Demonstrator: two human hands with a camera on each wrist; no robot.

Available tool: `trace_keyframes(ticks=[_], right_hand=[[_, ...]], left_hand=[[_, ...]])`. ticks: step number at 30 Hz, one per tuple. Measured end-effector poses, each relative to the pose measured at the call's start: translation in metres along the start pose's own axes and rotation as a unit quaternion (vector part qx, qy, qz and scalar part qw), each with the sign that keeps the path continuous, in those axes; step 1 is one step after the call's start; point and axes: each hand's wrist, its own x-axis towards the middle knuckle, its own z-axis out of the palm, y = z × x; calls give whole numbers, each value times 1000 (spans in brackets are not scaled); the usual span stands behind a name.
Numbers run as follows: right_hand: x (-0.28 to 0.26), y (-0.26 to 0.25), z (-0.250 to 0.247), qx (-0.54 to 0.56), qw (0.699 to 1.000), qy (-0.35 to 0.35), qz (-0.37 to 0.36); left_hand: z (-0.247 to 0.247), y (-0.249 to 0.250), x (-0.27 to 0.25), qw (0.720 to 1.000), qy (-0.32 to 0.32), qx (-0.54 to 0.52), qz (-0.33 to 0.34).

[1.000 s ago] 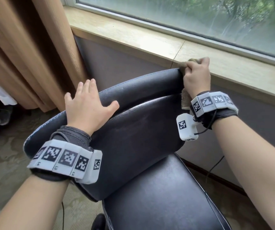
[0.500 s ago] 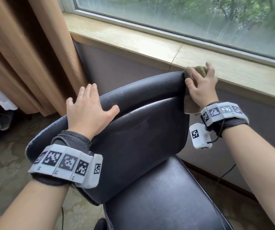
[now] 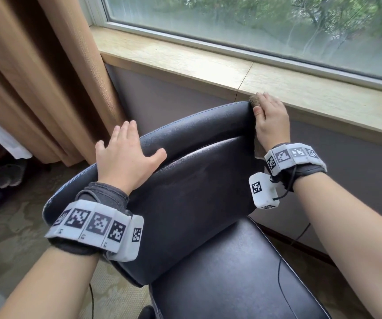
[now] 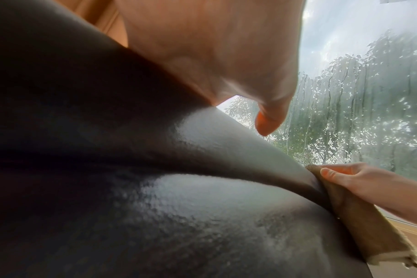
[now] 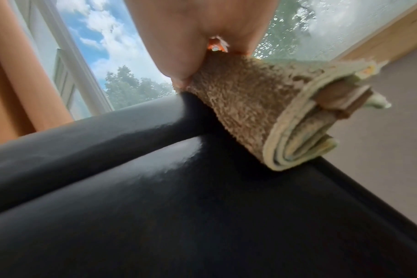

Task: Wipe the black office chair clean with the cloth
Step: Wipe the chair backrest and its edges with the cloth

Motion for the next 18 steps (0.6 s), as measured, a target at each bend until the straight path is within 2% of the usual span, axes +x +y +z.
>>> trace_keyframes(ticks=[4,7,9,14,18], right_hand=[[-12,-11,1,19,999,-6,-51],[-13,-4,-5,-26,998,-46,-30],[-12,1,-6,0,997,-62,-38],[-11,-1,1,-10,999,-32,-34],[4,-2,-3,-16,999,-36,21]], left_hand=[[0,0,0,1000,-1,4,-1],[-1,1,0,1000,-8,5,1],[-1,1,0,1000,-8,6,2],[-2,1,1,1000,-13,7,3],[-4,1,1,1000,-21,6,8]])
